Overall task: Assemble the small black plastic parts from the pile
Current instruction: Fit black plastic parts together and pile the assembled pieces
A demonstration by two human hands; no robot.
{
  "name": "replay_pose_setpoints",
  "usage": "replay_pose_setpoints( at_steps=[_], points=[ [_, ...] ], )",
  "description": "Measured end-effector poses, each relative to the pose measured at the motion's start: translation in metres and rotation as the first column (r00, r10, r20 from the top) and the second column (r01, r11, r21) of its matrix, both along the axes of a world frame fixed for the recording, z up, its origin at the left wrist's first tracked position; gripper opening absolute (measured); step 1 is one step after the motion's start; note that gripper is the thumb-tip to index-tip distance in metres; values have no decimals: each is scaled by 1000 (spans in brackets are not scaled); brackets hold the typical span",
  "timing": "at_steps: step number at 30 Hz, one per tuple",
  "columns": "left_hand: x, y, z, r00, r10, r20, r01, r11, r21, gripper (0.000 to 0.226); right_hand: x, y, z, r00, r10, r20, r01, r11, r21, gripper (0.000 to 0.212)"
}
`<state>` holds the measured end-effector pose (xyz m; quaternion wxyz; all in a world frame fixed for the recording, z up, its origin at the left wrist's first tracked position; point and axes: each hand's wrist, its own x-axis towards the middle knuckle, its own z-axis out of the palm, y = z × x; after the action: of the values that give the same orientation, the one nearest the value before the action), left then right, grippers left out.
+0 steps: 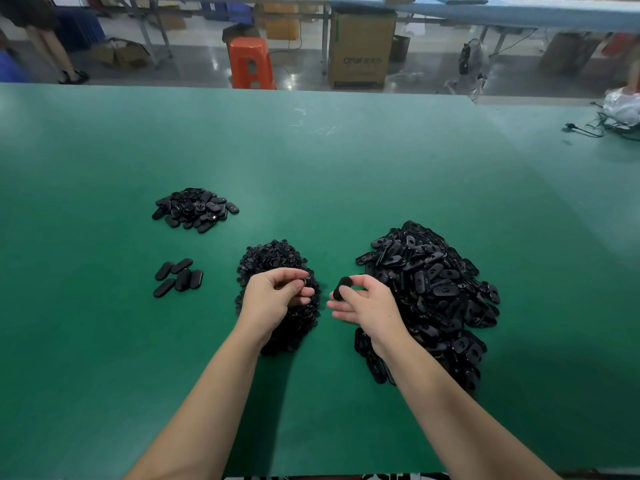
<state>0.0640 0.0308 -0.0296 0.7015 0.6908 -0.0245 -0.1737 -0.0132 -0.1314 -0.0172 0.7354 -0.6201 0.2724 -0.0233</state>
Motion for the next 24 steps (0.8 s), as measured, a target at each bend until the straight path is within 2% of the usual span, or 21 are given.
replay_pose_setpoints(
  at_steps=[10, 13, 15, 17, 24],
  points=[
    [-2, -3, 1, 995, 58, 83, -63, 996, 63, 21, 3, 3, -2, 1000, 3, -6, -2, 999, 35, 14],
    [-7, -5, 11, 988, -53, 144, 29, 986, 165, 20, 3, 3, -4, 1000, -20, 14, 20, 1000, -8, 16],
    [-12, -7, 18, 971, -164, 173, 123, 966, 225, 20, 2, 2, -4, 997, -63, 36, 63, 998, 7, 17],
    [-15, -10, 22, 958, -208, 195, 154, 954, 257, 21, 1, 3, -4, 993, -100, 63, 98, 994, 38, 15],
    [-19, -19, 20, 985, -78, 154, 43, 974, 221, 12, 0, 8, 1, 984, -147, 104, 131, 980, 147, 10]
  ],
)
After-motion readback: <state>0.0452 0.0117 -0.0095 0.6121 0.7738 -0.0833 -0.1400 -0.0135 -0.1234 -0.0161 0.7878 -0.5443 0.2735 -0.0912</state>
